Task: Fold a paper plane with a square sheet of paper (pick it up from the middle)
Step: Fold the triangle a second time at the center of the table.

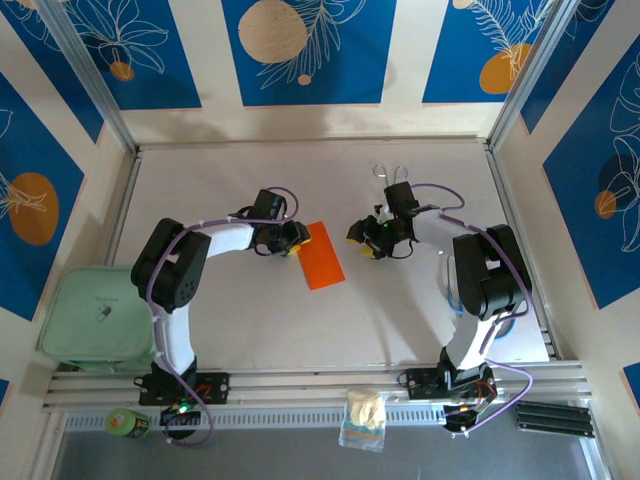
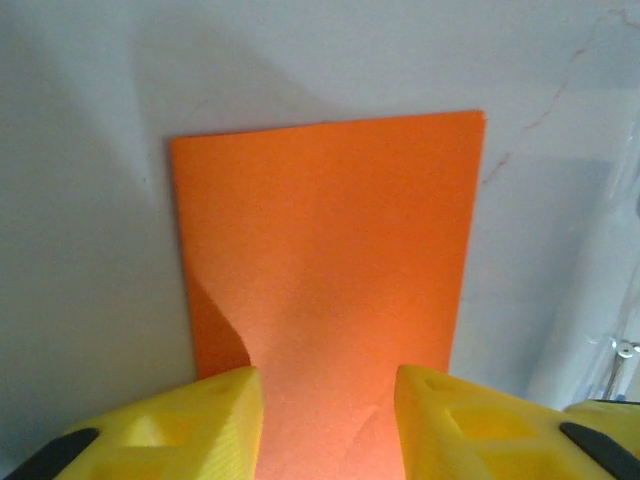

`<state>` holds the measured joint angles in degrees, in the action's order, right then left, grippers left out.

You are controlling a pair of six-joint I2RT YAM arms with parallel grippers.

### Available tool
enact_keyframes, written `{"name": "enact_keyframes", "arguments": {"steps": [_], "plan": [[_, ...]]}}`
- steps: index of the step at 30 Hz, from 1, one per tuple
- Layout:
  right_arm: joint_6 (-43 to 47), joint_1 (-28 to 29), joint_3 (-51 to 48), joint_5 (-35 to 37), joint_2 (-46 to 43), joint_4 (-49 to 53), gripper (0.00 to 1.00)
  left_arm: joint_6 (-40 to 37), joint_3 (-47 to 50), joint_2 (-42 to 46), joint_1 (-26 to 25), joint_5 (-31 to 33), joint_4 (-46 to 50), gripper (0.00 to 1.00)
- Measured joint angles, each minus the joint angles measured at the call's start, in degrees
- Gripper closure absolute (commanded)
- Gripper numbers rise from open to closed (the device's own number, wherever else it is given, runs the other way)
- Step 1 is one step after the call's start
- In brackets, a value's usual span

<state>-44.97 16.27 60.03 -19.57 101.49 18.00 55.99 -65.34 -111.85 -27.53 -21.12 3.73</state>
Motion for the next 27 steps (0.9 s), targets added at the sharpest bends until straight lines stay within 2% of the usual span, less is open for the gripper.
{"name": "enact_keyframes", "arguments": {"steps": [10, 27], "plan": [[3.52, 1.97, -0.85, -3.41, 1.51, -1.25, 0.6, -3.72, -2.56, -1.75, -0.02, -0.55, 2.12, 0.65], [9.81, 5.31, -0.7, -5.49, 5.14, 1.84, 0.6, -5.33, -2.71, -1.86, -0.02, -0.72, 2.67, 0.66]]}}
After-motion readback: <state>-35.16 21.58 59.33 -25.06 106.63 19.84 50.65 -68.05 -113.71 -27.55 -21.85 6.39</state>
